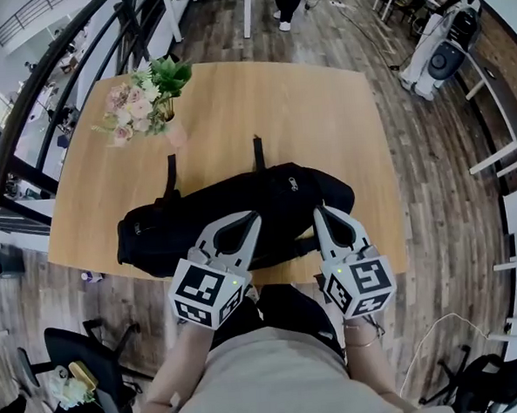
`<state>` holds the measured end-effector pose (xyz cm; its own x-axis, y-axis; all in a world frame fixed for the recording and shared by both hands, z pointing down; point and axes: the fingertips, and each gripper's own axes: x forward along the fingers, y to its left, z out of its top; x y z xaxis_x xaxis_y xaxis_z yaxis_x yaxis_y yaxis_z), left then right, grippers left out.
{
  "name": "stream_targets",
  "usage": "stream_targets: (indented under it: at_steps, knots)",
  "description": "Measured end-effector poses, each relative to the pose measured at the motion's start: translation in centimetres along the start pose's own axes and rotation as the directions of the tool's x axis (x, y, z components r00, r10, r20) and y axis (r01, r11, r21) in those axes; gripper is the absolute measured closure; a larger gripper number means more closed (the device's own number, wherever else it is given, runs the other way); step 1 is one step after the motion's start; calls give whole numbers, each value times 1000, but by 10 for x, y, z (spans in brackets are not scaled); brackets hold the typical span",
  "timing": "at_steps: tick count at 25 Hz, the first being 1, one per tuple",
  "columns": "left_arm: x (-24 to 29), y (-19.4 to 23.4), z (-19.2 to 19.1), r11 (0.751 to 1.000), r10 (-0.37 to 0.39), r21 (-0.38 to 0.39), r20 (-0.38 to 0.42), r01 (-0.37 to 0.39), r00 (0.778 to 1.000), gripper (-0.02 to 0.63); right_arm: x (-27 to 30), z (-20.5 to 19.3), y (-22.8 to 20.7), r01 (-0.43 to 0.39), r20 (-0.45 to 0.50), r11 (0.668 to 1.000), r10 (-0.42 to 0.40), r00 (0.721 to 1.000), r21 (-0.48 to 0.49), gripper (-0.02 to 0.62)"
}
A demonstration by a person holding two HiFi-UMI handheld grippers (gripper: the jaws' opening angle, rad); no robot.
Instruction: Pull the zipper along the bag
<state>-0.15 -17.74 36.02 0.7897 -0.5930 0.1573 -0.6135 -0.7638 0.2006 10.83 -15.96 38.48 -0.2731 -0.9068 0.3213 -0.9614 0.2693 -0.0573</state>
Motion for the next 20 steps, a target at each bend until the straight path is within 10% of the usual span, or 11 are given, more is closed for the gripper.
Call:
stream_targets:
  at_steps: [20]
  knots:
    - [53, -15, 2, 993, 107, -42, -103, -112, 989, 580, 30, -2, -66, -193, -104, 981, 193, 976, 6, 391]
